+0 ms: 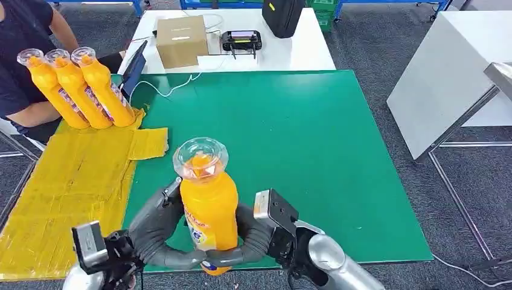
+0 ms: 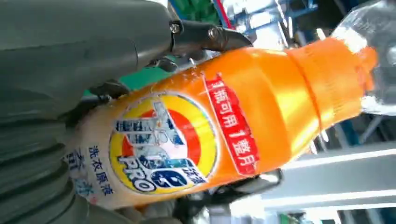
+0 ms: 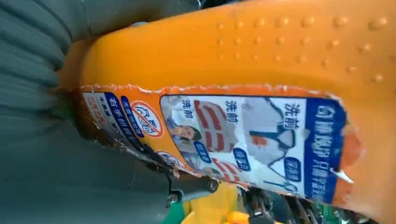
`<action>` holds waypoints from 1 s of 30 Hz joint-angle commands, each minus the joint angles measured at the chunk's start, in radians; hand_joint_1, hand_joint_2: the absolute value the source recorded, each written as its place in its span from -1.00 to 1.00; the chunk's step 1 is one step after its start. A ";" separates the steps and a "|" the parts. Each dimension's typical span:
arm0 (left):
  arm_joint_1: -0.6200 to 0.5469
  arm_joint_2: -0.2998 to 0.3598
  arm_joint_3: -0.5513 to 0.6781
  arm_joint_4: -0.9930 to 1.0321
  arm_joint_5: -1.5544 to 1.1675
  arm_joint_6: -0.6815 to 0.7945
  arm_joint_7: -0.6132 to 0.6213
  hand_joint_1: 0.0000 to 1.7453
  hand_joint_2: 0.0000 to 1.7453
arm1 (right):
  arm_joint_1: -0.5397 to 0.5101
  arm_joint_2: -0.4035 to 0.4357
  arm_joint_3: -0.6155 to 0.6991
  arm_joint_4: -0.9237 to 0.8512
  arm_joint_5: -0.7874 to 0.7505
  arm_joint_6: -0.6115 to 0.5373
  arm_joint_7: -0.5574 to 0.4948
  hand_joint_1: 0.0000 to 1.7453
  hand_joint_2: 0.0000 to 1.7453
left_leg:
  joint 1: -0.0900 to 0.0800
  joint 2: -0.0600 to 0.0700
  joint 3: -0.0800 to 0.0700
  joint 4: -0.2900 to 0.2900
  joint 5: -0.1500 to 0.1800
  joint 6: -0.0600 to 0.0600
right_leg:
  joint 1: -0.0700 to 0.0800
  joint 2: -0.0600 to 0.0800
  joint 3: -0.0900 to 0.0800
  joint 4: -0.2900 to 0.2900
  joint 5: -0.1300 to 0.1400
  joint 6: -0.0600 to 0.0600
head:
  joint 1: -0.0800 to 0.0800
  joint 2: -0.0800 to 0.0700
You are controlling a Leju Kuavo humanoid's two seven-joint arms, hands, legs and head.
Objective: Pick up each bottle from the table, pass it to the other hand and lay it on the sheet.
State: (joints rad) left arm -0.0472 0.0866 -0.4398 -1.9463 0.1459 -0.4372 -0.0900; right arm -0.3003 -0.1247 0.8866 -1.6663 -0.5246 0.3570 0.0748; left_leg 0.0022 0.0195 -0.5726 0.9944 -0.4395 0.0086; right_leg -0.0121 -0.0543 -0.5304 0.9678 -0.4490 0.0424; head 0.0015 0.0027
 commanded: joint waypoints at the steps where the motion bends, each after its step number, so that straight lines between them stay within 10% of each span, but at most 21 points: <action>1: -0.128 0.140 -0.185 0.151 0.314 -0.161 0.037 -1.00 1.00 | -0.171 -0.026 0.267 0.221 -0.219 0.104 0.057 1.00 1.00 | 0.001 0.000 0.001 0.000 0.001 -0.001 | 0.001 0.008 0.000 0.000 0.001 -0.003 | 0.000 0.000; 22: -0.215 0.208 -0.295 0.154 0.459 -0.225 0.097 -0.98 1.00 | -0.263 -0.013 0.390 0.285 -0.363 0.110 0.066 1.00 1.00 | 0.000 -0.002 -0.001 0.000 0.001 0.000 | 0.000 0.003 -0.001 0.000 0.000 -0.001 | 0.000 0.000; 23: -0.222 0.217 -0.300 0.151 0.432 -0.222 0.091 1.00 1.00 | -0.265 -0.014 0.394 0.285 -0.375 0.112 0.069 1.00 1.00 | 0.000 -0.002 -0.002 0.000 0.001 0.000 | 0.000 0.002 -0.002 0.000 0.000 -0.001 | 0.000 0.000; 30: -0.328 0.249 -0.214 0.226 0.424 -0.335 0.045 1.00 1.00 | -0.266 -0.003 0.397 0.293 -0.418 0.106 0.090 1.00 1.00 | 0.001 -0.005 -0.004 0.002 0.002 -0.001 | 0.001 0.001 -0.004 0.002 0.000 -0.002 | 0.000 0.000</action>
State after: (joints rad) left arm -0.2288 0.3104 -0.6317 -1.8182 0.5581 -0.6648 -0.0419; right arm -0.5176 -0.1416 1.2146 -1.4801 -0.9094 0.4937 0.1262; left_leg 0.0020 0.0197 -0.5753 0.9947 -0.4384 0.0089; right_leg -0.0124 -0.0541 -0.5347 0.9689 -0.4486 0.0427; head 0.0019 0.0027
